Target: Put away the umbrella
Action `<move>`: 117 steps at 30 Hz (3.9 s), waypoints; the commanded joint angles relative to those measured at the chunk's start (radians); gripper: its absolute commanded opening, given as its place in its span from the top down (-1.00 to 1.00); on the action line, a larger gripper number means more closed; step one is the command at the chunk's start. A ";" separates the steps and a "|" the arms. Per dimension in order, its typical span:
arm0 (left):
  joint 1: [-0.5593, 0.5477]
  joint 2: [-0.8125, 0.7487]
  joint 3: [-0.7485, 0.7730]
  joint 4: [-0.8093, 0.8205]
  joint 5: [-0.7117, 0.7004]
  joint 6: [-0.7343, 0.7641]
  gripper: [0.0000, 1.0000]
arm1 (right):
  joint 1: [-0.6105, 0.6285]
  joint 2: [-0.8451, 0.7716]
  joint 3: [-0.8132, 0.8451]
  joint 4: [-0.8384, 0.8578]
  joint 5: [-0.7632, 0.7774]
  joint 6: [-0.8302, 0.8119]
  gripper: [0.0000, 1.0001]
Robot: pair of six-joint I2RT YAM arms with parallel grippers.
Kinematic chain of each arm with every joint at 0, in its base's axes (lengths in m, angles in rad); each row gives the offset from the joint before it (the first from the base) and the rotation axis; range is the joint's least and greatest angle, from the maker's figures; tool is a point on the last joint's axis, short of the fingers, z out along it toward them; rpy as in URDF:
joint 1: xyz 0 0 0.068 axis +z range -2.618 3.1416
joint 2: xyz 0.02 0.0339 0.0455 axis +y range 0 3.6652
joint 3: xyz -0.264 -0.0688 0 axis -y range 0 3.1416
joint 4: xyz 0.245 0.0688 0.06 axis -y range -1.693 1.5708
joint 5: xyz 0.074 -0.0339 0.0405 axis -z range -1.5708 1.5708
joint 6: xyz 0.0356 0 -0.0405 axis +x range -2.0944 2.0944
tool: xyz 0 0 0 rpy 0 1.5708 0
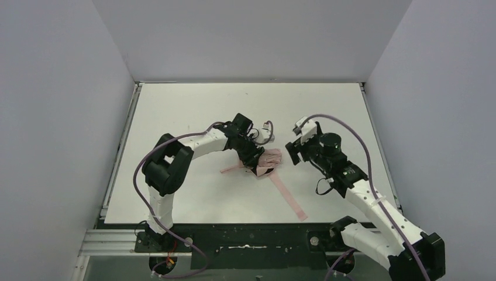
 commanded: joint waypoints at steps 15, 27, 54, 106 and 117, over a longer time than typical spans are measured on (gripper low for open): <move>-0.047 -0.051 -0.028 0.014 -0.234 0.038 1.00 | -0.221 0.295 0.319 -0.478 0.066 0.644 -0.45; -0.042 -0.032 0.007 -0.015 -0.232 0.017 1.00 | 0.062 0.256 0.127 -0.540 0.207 0.945 -0.33; -0.314 -0.113 -0.283 0.369 -0.792 0.209 1.00 | -0.337 0.528 0.366 0.103 -0.535 0.022 -0.49; -0.483 -0.075 -0.527 1.031 -1.122 0.504 1.00 | -0.176 1.169 0.829 -0.757 -0.439 -0.685 0.40; -0.486 -0.285 -0.564 0.900 -1.087 0.321 -0.21 | -0.182 1.107 0.713 -0.603 -0.367 -0.615 0.69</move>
